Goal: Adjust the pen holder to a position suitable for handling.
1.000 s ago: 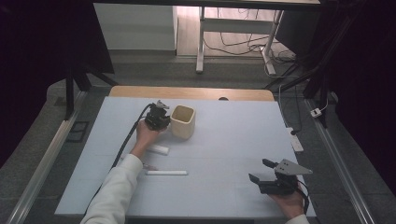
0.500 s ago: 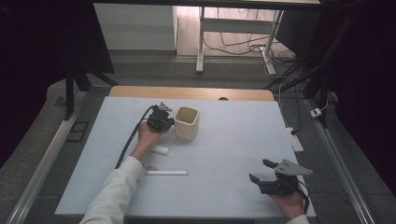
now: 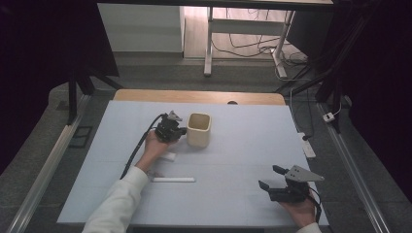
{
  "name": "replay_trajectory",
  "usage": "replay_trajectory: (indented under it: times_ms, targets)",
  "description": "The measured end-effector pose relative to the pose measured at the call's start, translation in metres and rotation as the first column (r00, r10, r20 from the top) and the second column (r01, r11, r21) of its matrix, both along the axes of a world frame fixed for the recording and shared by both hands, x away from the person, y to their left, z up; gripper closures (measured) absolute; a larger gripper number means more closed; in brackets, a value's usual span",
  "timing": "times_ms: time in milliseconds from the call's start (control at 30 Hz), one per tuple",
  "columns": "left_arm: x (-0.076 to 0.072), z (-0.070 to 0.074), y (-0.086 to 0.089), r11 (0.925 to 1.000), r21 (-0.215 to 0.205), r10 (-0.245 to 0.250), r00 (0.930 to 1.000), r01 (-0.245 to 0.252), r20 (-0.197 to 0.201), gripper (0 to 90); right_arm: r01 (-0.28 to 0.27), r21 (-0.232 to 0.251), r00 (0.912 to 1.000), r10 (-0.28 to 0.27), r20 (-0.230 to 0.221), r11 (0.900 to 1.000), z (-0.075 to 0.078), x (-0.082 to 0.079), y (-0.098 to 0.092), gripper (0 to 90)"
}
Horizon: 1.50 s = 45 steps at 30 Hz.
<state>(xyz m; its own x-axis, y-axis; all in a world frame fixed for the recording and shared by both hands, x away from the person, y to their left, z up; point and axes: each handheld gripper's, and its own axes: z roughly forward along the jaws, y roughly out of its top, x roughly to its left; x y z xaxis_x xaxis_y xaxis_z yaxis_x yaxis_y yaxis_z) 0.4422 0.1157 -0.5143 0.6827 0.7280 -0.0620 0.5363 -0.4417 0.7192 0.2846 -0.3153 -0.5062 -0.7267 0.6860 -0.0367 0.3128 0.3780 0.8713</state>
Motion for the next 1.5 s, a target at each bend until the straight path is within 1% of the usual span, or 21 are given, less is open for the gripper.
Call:
replay_trajectory:
  times_ms: [133, 300, 333, 467, 567, 600, 633, 700, 767, 800, 867, 933, 1033, 1067, 1100, 1133, 1267, 1300, 1333, 1367, 1500]
  targets:
    - [-0.001, 0.0, -0.004, 1.0, 0.005, -0.004, 1.0, 0.004, 0.002, 89.2, -0.002, -0.004, 1.0, 0.002, 0.001, 1.0, 0.0, 0.0, 0.0, 18.6]
    - [-0.001, 0.001, -0.004, 1.0, 0.001, -0.004, 1.0, 0.004, -0.006, 89.2, -0.001, 0.002, 1.0, 0.001, 0.003, 1.0, 0.0, 0.0, 0.0, 18.5]
    - [-0.002, 0.002, -0.004, 0.9999, 0.011, -0.009, 1.0, 0.009, -0.003, 89.2, -0.001, 0.001, 1.0, 0.001, 0.002, 1.0, 0.0, 0.0, 0.0, 18.5]
    - [-0.003, 0.003, -0.005, 0.9999, 0.01, -0.008, 1.0, 0.008, -0.004, 89.2, -0.001, -0.003, 1.0, 0.001, 0.004, 1.0, 0.0, 0.0, 0.0, 18.6]
    - [-0.003, 0.002, -0.005, 0.9998, 0.003, -0.021, 0.9997, 0.021, -0.011, 89.2, -0.001, 0.001, 1.0, 0.001, 0.003, 1.0, 0.0, 0.0, 0.0, 18.6]
    - [-0.004, 0.002, -0.007, 0.9994, 0.005, -0.033, 0.9994, 0.033, -0.004, 89.2, 0.0, 0.002, 1.0, 0.0, 0.005, 1.0, 0.0, 0.0, 0.0, 18.6]
    - [-0.004, 0.002, -0.007, 0.9994, 0.005, -0.033, 0.9994, 0.033, -0.004, 89.2, 0.0, 0.002, 1.0, 0.0, 0.005, 1.0, 0.0, 0.0, 0.0, 18.6]
    - [-0.006, 0.002, -0.011, 0.9991, 0.027, -0.035, 0.9992, 0.034, 0.018, 89.2, 0.001, 0.003, 1.0, -0.001, 0.005, 1.0, 0.0, 0.0, 0.0, 18.6]
    - [-0.006, 0.002, -0.01, 0.9991, 0.024, -0.035, 0.9992, 0.035, 0.019, 89.1, 0.001, 0.002, 1.0, -0.001, 0.005, 1.0, 0.001, 0.0, 0.0, 18.6]
    - [-0.006, 0.001, -0.009, 0.9994, 0.013, -0.032, 0.9993, 0.032, 0.017, 89.1, 0.001, 0.003, 1.0, -0.001, 0.006, 1.0, 0.001, 0.0, -0.001, 18.6]
    - [-0.007, 0.001, -0.009, 0.9995, 0.006, -0.033, 0.9991, 0.033, 0.026, 89.1, 0.001, 0.006, 1.0, -0.001, 0.008, 1.0, 0.001, 0.0, -0.001, 18.5]
    - [-0.01, 0.003, -0.007, 0.9997, -0.01, -0.021, 0.999, 0.022, 0.039, 89.1, 0.002, 0.007, 1.0, -0.002, 0.007, 1.0, 0.001, -0.001, -0.001, 18.5]
    - [-0.016, 0.005, -0.001, 0.9995, -0.025, -0.019, 0.9988, 0.02, 0.044, 89.1, 0.001, 0.019, 1.0, -0.001, 0.005, 1.0, 0.001, 0.001, -0.002, 18.7]
    - [-0.024, 0.009, 0.005, 0.9994, -0.02, -0.026, 0.9981, 0.027, 0.056, 89.1, 0.001, 0.027, 1.0, -0.001, 0.005, 1.0, 0.001, 0.001, -0.002, 18.6]
    - [-0.029, 0.011, 0.008, 0.9995, -0.015, -0.028, 0.9975, 0.029, 0.065, 89.1, -0.001, 0.027, 1.0, 0.001, 0.002, 1.0, 0.001, 0.002, -0.002, 18.7]
    - [-0.029, 0.011, 0.008, 0.9995, -0.015, -0.028, 0.9975, 0.029, 0.065, 89.0, 0.0, 0.03, 1.0, 0.0, 0.0, 1.0, 0.001, 0.003, -0.002, 18.7]
    - [-0.044, 0.02, 0.023, 0.999, -0.014, -0.041, 0.9964, 0.042, 0.073, 89.0, 0.001, 0.041, 1.0, -0.001, 0.0, 0.999, 0.002, 0.005, -0.002, 18.7]
    - [-0.049, 0.025, 0.029, 0.9984, -0.033, -0.044, 0.9968, 0.046, 0.066, 88.0, 0.004, 0.045, 1.0, -0.004, 0.003, 0.999, 0.003, 0.005, -0.002, 18.7]
    - [-0.049, 0.025, 0.029, 0.9984, -0.033, -0.044, 0.9968, 0.046, 0.066, 84.6, 0.004, 0.045, 1.0, -0.004, 0.003, 0.999, 0.003, 0.005, -0.002, 18.7]
    - [-0.055, 0.028, 0.035, 0.9964, -0.065, -0.05, 0.997, 0.054, 0.058, 80.4, 0.006, 0.048, 1.0, -0.007, 0.004, 0.999, 0.004, 0.004, -0.003, 18.7]
    - [-0.065, 0.033, 0.04, 0.9947, -0.085, -0.051, 0.9967, 0.057, 0.063, 64.9, 0.013, 0.047, 0.9999, -0.013, 0.001, 0.999, 0.004, 0.003, -0.004, 18.6]
